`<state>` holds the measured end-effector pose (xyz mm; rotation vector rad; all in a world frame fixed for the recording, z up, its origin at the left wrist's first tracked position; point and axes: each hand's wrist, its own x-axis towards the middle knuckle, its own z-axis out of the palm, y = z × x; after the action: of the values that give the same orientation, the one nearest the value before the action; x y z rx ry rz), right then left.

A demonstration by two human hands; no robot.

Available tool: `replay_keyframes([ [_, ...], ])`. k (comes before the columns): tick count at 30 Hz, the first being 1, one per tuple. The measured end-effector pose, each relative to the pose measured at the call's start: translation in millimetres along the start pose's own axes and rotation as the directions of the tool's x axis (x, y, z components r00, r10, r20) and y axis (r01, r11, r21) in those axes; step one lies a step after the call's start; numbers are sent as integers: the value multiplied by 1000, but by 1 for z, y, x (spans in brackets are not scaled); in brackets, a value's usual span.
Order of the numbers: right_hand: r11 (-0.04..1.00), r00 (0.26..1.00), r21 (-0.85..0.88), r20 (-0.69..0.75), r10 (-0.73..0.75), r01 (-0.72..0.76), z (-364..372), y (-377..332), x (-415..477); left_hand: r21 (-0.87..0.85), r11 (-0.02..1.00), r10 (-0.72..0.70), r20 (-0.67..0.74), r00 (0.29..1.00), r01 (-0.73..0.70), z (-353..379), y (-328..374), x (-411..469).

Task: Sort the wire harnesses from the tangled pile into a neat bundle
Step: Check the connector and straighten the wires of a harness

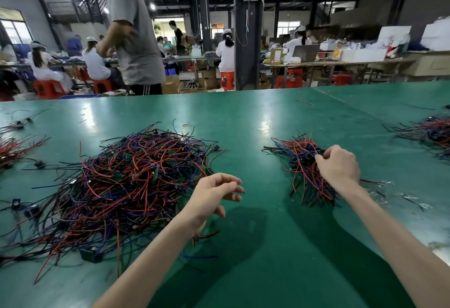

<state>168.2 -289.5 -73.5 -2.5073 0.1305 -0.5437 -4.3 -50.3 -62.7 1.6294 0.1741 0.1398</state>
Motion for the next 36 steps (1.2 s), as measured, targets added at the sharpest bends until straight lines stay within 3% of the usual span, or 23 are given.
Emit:
replay_keyframes([
  [3, 983, 977, -67, -118, -180, 173, 5, -6, -10, 84, 987, 142, -86, 986, -135, -4, 1, 2],
  [5, 954, 943, -61, -146, -299, 293, 7, -10, -17, 295, 904, 365, -154, 918, -310, -10, 2, 3],
  [7, 924, 914, -43, -138, -382, 380, 6, -18, -27, 640, 642, 637, -140, 758, -422, -22, 6, 4],
  [8, 911, 902, -34, -128, -413, 412, 6, -22, -33, 767, 503, 729, -128, 673, -399, -30, 9, 5],
  [10, 890, 884, -30, -101, -456, 456, 6, -31, -43, 893, 389, 775, -184, 604, -227, -49, 14, 9],
  [12, 871, 869, -12, -58, -492, 492, 7, -39, -51, 916, 394, 667, -344, 661, 80, -70, 15, 12],
  [14, 859, 859, 8, -10, -512, 512, 8, -45, -59, 868, 324, 470, -493, 732, 376, -91, 13, 12],
  [16, 830, 830, 45, 21, -558, 556, 14, -48, -70, 844, 268, 355, -535, 767, 465, -105, 12, 12],
  [23, 809, 788, 152, 186, -587, 567, 33, -50, -86, 860, 393, 504, -497, 707, 324, -124, 10, 12],
  [25, 810, 789, 155, 185, -586, 565, 35, -49, -86, 869, 445, 612, -471, 635, 216, -124, 12, 12],
  [27, 809, 792, 186, 172, -585, 557, 34, -49, -85, 868, 479, 718, -473, 511, 129, -124, 16, 10],
  [30, 807, 797, 207, 150, -585, 553, 33, -48, -85, 841, 538, 769, -518, 374, 57, -130, 19, 10],
  [32, 808, 799, 202, 148, -583, 553, 34, -48, -86, 834, 551, 776, -503, 381, -22, -134, 19, 12],
  [36, 817, 806, 205, 154, -571, 539, 32, -49, -89, 781, 574, 776, -423, 467, -245, -122, 19, 16],
])
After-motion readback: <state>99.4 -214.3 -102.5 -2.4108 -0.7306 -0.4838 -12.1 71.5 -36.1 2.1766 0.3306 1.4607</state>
